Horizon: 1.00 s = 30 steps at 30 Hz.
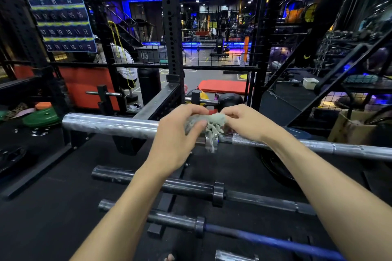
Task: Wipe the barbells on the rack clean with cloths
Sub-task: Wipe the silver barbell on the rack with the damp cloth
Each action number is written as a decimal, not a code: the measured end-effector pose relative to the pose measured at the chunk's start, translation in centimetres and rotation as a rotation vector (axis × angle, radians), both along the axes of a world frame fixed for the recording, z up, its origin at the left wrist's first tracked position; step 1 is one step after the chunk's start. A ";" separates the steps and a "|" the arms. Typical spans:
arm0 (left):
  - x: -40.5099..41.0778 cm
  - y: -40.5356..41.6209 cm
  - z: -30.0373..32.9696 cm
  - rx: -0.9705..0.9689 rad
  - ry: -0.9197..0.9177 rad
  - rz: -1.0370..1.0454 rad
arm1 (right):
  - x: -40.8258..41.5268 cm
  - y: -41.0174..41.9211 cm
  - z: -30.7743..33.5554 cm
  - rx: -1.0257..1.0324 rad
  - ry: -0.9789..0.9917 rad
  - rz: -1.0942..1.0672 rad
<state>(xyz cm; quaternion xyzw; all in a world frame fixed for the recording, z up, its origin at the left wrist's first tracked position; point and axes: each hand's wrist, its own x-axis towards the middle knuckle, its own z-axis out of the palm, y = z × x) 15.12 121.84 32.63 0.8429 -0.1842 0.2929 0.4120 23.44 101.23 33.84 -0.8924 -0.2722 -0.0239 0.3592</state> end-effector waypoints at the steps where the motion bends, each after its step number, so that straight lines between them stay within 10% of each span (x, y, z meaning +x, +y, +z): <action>1: 0.4 -0.3 -0.2 0.044 -0.019 0.009 | -0.1 -0.1 0.1 0.025 0.007 0.010; 14: -0.8 -1.2 -3.2 0.305 -0.271 -0.047 | 0.4 -0.2 0.0 0.042 0.108 0.130; 30: -2.1 -0.9 -5.3 0.074 -0.253 0.012 | 0.2 0.1 1.0 -0.032 0.214 0.092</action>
